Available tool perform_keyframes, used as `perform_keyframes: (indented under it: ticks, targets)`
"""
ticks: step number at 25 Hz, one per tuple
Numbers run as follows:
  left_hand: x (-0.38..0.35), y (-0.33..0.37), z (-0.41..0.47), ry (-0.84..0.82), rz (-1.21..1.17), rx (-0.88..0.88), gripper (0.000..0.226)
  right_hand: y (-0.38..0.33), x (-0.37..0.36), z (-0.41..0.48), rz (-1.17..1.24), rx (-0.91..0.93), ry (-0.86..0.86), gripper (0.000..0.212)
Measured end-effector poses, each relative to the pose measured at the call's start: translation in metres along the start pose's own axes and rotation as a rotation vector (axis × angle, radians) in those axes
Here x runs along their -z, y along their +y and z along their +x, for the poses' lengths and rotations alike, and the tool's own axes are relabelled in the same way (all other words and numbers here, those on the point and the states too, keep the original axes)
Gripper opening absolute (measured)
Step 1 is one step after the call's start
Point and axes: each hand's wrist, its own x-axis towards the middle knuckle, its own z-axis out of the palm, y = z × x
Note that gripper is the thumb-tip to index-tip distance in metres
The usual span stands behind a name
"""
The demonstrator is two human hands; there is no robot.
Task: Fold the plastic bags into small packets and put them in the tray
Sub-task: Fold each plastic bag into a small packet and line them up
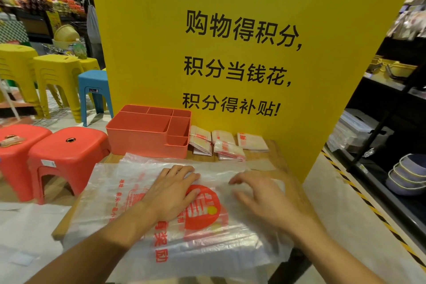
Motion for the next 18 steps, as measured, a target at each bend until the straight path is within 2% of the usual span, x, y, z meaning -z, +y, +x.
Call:
perform_keyframes:
  ticks: [2, 4, 6, 7, 9, 12, 13, 16, 18]
  targets:
    - [0.006, 0.005, 0.003, -0.043, 0.108, -0.04, 0.07, -0.025, -0.013, -0.044, -0.023, -0.007, -0.185, 0.063]
    - [0.018, 0.008, 0.007, -0.13, 0.13, -0.05, 0.083, -0.028, -0.028, -0.065, -0.079, 0.001, -0.265, 0.09]
    - [0.029, 0.011, 0.008, -0.214, 0.037, -0.014, 0.074, -0.02, -0.037, -0.072, -0.143, 0.008, -0.272, 0.106]
    - [0.032, 0.012, 0.006, -0.198, 0.003, -0.019, 0.068, -0.017, -0.041, -0.074, -0.182, 0.015, -0.278, 0.111]
    - [0.036, 0.018, -0.017, -0.046, -0.035, -0.049, 0.056, -0.015, -0.048, -0.077, -0.259, 0.04, -0.294, 0.12]
    - [0.025, 0.038, -0.092, 0.175, -0.057, -0.127, 0.039, -0.012, -0.054, -0.082, -0.272, 0.079, -0.241, 0.117]
    - [0.017, 0.044, -0.117, 0.174, -0.025, -0.15, 0.041, -0.01, -0.052, -0.083, -0.26, 0.088, -0.213, 0.113]
    - [-0.003, 0.047, -0.153, 0.08, 0.146, -0.1, 0.072, -0.009, -0.045, -0.09, -0.174, 0.092, -0.19, 0.101]
    - [0.003, 0.049, -0.156, 0.065, 0.087, -0.093, 0.076, -0.01, -0.044, -0.094, -0.125, 0.104, -0.173, 0.089]
